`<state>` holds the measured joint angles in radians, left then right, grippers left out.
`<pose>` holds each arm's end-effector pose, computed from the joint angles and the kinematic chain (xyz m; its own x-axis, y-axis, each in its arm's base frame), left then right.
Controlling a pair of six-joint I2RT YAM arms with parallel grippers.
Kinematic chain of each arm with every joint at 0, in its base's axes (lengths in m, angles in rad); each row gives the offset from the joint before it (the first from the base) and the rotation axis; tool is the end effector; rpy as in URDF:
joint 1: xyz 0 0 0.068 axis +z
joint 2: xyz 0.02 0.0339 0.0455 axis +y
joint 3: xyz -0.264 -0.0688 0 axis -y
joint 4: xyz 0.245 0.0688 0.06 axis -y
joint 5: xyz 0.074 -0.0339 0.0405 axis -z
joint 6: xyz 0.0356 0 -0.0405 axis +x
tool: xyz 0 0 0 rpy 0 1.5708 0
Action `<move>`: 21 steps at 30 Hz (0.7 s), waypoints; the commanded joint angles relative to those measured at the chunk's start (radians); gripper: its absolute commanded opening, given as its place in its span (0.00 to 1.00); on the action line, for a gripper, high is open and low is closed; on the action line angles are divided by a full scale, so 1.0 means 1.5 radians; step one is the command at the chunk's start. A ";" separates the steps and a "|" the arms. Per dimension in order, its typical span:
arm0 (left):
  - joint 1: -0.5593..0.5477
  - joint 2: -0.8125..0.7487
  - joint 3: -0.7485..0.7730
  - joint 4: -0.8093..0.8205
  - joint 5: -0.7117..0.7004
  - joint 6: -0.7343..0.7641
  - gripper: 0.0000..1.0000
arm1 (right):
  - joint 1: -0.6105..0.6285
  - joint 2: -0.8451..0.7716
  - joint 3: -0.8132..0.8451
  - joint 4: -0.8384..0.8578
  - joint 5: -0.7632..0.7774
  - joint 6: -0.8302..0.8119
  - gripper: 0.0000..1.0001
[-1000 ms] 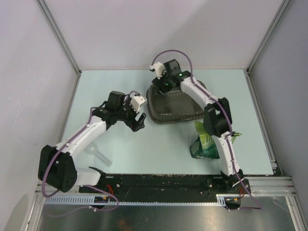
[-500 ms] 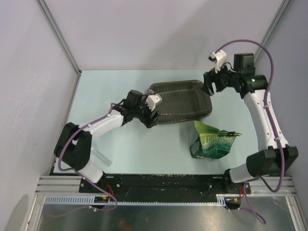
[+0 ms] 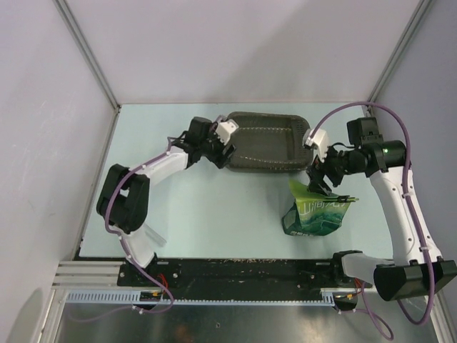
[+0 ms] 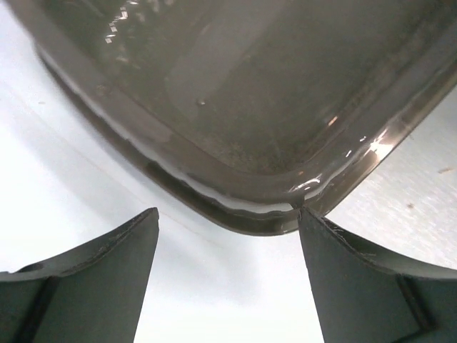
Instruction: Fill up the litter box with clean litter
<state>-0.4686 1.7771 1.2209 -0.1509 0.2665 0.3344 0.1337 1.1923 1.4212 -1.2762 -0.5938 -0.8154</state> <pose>0.3493 -0.1873 0.2231 -0.3459 0.5300 -0.7743 0.7705 0.6313 0.0879 0.1948 0.0463 0.3832 -0.3062 -0.6500 -0.6955 -0.8907 0.4535 -0.0317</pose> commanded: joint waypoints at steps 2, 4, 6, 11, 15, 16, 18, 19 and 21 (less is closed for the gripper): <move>0.019 -0.023 0.034 0.024 0.007 0.038 0.84 | -0.001 0.013 0.007 -0.093 -0.008 -0.139 0.73; 0.019 -0.044 0.002 0.018 0.036 0.024 0.86 | -0.001 0.015 0.008 -0.126 -0.007 -0.196 0.72; 0.018 -0.080 -0.038 0.007 0.054 0.007 0.89 | 0.000 0.005 0.007 -0.161 0.001 -0.254 0.72; 0.014 -0.161 -0.106 -0.012 0.086 -0.029 0.93 | -0.001 -0.024 0.003 -0.162 0.023 -0.260 0.70; 0.006 -0.189 -0.125 -0.028 0.103 -0.033 0.93 | 0.010 -0.038 -0.018 -0.162 0.014 -0.258 0.66; 0.005 -0.191 -0.124 -0.029 0.105 -0.035 0.93 | 0.027 -0.044 -0.023 -0.162 0.020 -0.255 0.66; -0.007 -0.200 -0.108 -0.035 0.113 -0.038 0.92 | 0.044 -0.051 -0.033 -0.161 0.028 -0.257 0.66; -0.015 -0.206 -0.099 -0.036 0.118 -0.040 0.92 | 0.052 -0.055 -0.041 -0.160 0.031 -0.255 0.67; -0.049 -0.225 -0.060 -0.034 0.155 -0.050 0.91 | 0.051 -0.054 -0.049 -0.097 0.048 -0.177 0.69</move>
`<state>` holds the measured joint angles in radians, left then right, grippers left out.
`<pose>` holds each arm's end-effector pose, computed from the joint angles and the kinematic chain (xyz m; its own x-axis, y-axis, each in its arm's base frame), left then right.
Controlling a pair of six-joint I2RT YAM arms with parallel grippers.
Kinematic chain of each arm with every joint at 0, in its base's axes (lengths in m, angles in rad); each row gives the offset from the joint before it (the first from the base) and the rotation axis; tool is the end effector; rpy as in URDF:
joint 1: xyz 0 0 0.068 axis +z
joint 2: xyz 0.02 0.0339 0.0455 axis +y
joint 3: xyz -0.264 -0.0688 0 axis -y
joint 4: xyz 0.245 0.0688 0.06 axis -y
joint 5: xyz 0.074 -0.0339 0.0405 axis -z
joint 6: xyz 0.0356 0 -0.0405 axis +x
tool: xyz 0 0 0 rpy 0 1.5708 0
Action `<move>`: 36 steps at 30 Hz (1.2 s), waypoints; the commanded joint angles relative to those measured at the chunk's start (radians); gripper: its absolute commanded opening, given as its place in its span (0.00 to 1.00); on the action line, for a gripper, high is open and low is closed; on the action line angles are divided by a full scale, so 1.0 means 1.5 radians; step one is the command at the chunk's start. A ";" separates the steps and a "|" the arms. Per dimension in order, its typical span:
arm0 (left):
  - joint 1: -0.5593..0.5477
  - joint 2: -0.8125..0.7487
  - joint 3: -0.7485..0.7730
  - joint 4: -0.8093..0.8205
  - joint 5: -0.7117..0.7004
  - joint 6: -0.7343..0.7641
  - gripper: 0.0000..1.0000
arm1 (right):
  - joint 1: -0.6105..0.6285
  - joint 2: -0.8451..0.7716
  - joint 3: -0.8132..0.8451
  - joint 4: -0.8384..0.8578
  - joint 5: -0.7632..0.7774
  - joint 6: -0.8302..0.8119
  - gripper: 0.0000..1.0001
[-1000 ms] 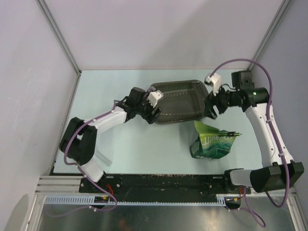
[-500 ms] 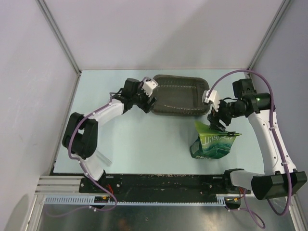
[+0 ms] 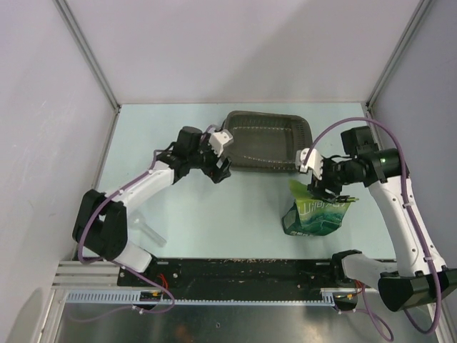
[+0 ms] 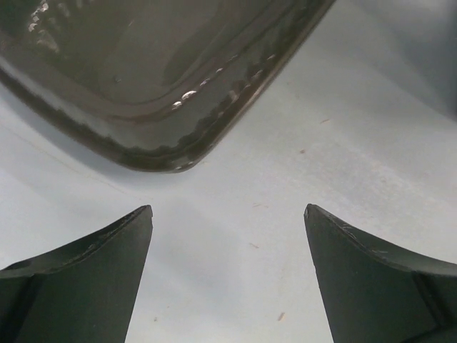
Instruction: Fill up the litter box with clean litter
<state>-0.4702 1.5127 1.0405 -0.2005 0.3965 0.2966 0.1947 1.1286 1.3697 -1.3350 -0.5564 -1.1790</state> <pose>0.2913 -0.1635 0.2525 -0.3304 0.4703 -0.8183 0.8195 0.5730 -0.0015 0.1714 0.0530 0.3763 0.0388 -0.7923 -0.6089 -0.9591 0.1414 -0.2451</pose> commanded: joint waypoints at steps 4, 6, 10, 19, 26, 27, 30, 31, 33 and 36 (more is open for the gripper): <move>-0.118 -0.038 0.149 0.022 0.089 -0.027 0.91 | -0.073 -0.003 -0.014 0.185 0.030 0.300 0.79; -0.126 -0.022 0.182 0.046 0.131 -0.030 0.88 | -0.109 0.007 -0.014 0.321 0.040 0.417 0.85; -0.158 0.025 0.248 0.067 0.189 -0.079 0.84 | -0.121 0.032 -0.014 0.450 0.107 0.562 0.93; -0.307 0.108 0.272 0.084 0.204 -0.080 0.83 | -0.180 0.096 -0.014 0.528 0.115 0.702 0.90; -0.363 0.190 0.326 0.086 0.181 -0.069 0.77 | -0.197 0.077 -0.020 0.522 0.096 0.692 0.89; -0.366 0.201 0.331 0.087 0.179 -0.070 0.75 | -0.199 0.073 -0.024 0.519 0.094 0.690 0.89; -0.371 0.241 0.348 0.086 0.176 -0.083 0.70 | -0.207 0.060 -0.042 0.514 0.084 0.686 0.89; -0.372 0.253 0.351 0.086 0.176 -0.088 0.65 | -0.208 0.057 -0.046 0.512 0.081 0.686 0.89; -0.372 0.259 0.354 0.083 0.171 -0.093 0.58 | -0.212 0.050 -0.056 0.505 0.072 0.683 0.88; -0.370 0.253 0.356 0.048 0.162 -0.058 0.45 | -0.214 0.046 -0.064 0.500 0.067 0.682 0.88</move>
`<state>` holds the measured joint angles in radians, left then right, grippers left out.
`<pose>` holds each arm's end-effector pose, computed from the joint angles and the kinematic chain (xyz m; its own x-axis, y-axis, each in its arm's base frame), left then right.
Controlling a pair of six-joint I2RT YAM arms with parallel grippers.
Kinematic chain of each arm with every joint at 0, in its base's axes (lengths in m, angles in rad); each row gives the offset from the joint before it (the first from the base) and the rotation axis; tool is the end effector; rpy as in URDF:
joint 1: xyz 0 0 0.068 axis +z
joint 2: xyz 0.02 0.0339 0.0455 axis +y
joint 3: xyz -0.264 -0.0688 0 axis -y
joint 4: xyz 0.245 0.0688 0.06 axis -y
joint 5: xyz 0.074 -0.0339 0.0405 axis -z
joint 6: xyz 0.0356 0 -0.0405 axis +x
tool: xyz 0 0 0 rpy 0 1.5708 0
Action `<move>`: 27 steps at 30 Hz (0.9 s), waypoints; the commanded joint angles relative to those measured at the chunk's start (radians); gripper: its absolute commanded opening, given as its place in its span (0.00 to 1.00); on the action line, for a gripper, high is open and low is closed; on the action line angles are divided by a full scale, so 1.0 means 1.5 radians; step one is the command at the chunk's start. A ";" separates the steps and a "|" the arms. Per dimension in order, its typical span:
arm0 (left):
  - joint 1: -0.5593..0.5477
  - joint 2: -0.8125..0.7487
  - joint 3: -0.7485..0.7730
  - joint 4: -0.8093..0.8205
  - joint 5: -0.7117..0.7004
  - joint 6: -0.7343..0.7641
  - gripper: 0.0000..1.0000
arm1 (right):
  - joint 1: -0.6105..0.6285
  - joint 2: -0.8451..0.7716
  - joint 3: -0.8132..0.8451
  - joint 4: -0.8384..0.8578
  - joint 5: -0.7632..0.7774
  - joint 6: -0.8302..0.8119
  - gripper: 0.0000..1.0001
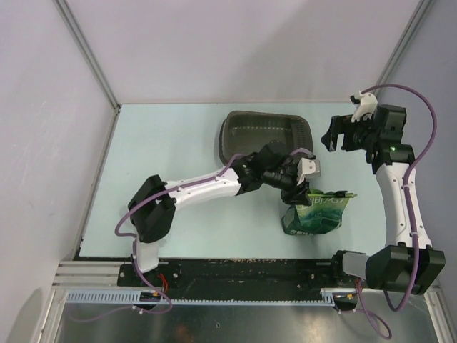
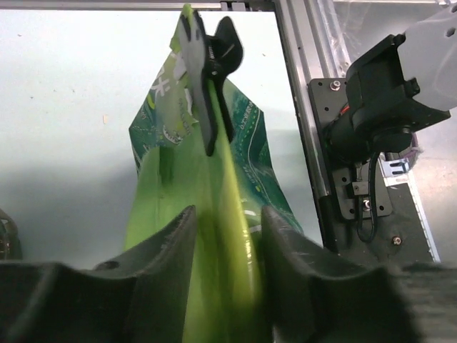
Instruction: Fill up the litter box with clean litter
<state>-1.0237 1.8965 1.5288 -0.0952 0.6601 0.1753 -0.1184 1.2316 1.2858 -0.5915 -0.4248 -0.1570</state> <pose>0.2134 -0.3923 0.2859 -0.0613 0.3655 -0.9288 0.9859 -0.1233 -0.1136 0.2649 -0.0167 0.3812 -0.4638 -0.0883 -0.8815 -0.3204 0.9444 0.0740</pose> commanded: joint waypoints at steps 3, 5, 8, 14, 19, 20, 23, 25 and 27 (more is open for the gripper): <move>0.010 -0.010 0.034 -0.081 -0.014 0.070 0.26 | -0.005 -0.014 -0.011 0.005 -0.025 0.003 0.87; 0.029 -0.015 0.031 -0.108 -0.007 0.088 0.11 | -0.005 -0.009 -0.011 0.010 -0.033 0.011 0.87; 0.062 -0.045 0.006 -0.127 0.004 0.096 0.00 | -0.005 -0.004 -0.012 0.016 -0.053 0.017 0.86; 0.140 -0.121 -0.022 -0.175 0.021 0.127 0.00 | -0.001 0.000 -0.013 0.008 -0.138 -0.022 0.85; 0.188 -0.179 -0.040 -0.236 0.045 0.167 0.00 | 0.015 0.006 -0.013 0.006 -0.181 -0.036 0.85; 0.204 -0.188 -0.052 -0.244 0.049 0.186 0.00 | 0.022 0.007 -0.013 0.002 -0.212 -0.041 0.85; 0.230 -0.224 -0.085 -0.271 0.047 0.223 0.00 | 0.040 0.006 -0.013 -0.040 -0.292 -0.104 0.82; 0.242 -0.237 -0.104 -0.274 0.039 0.238 0.00 | 0.072 0.004 -0.012 -0.088 -0.301 -0.179 0.78; 0.255 -0.243 -0.121 -0.275 0.037 0.243 0.00 | 0.121 -0.005 -0.012 -0.117 -0.274 -0.225 0.78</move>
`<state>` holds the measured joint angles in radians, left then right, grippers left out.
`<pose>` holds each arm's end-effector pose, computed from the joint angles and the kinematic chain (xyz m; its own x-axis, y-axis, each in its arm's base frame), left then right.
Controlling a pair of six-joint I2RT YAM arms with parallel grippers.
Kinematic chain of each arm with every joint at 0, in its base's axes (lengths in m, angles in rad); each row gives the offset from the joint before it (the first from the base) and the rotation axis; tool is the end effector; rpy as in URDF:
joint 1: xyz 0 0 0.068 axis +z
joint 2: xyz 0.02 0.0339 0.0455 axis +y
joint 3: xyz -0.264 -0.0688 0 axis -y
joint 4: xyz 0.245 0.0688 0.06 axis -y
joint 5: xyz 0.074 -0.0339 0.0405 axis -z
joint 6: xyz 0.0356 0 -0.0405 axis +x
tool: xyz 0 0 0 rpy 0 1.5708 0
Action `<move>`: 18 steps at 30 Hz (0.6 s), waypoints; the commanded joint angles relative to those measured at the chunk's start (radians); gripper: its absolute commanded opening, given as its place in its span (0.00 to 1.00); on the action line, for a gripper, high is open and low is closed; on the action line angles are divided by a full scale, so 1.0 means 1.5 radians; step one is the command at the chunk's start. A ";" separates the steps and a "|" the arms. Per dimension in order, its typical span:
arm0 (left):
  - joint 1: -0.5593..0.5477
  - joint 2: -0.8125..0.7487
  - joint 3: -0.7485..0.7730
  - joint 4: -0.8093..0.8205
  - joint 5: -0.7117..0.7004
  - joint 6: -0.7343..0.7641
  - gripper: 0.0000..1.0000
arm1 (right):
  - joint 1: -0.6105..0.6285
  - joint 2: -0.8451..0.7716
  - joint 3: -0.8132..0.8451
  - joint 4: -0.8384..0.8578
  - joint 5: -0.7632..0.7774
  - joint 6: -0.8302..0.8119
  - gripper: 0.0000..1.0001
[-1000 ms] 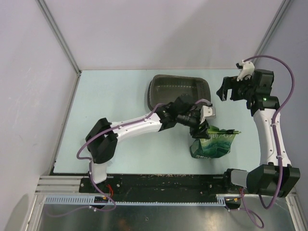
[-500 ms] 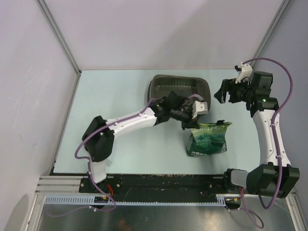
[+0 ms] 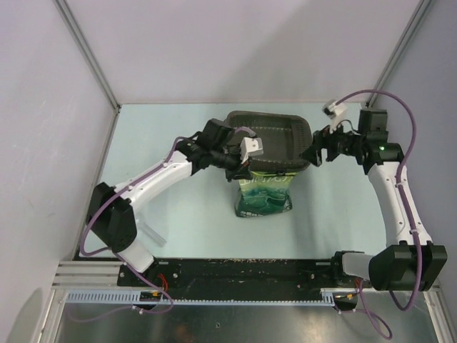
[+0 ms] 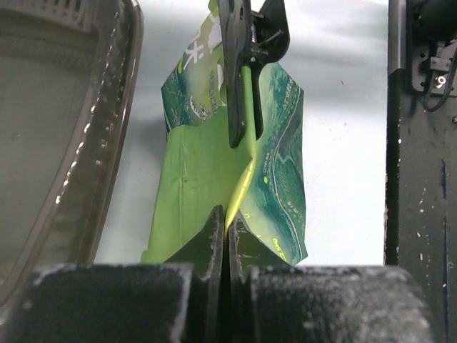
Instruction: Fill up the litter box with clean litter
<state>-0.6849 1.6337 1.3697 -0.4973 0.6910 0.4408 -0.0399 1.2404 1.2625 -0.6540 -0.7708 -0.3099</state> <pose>0.2662 -0.2467 0.3010 -0.1228 0.5248 -0.8423 0.9920 0.0896 -0.0888 0.2591 0.0145 0.3698 -0.3995 -0.2030 -0.8940 -0.6877 0.7112 0.1459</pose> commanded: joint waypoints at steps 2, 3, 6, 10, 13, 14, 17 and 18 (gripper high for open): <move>0.031 -0.065 -0.027 -0.008 0.017 0.065 0.00 | 0.111 -0.017 0.003 -0.120 -0.005 -0.196 0.77; 0.031 -0.063 -0.030 -0.007 0.019 0.063 0.00 | 0.131 -0.018 0.002 -0.136 0.010 -0.217 0.77; 0.031 -0.043 -0.032 -0.007 0.013 0.052 0.28 | 0.190 -0.014 0.003 -0.188 0.054 -0.283 0.84; 0.033 -0.026 -0.014 -0.005 0.008 0.043 0.44 | 0.207 -0.017 0.008 -0.192 0.089 -0.314 0.85; 0.033 -0.013 0.006 -0.003 0.012 0.032 0.47 | 0.210 -0.019 0.009 -0.198 0.089 -0.374 0.86; 0.032 -0.010 0.013 -0.004 0.015 0.030 0.47 | 0.210 -0.017 0.009 -0.195 0.087 -0.398 0.85; 0.032 -0.005 0.014 -0.003 0.021 0.032 0.45 | 0.216 -0.007 0.009 -0.175 0.074 -0.432 0.85; 0.033 -0.003 0.013 -0.003 0.022 0.032 0.40 | 0.220 -0.004 0.009 -0.158 0.071 -0.439 0.84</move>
<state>-0.6434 1.6211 1.3476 -0.5110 0.6868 0.4866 0.2710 1.2396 1.2606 -0.9295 -0.6548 -0.8490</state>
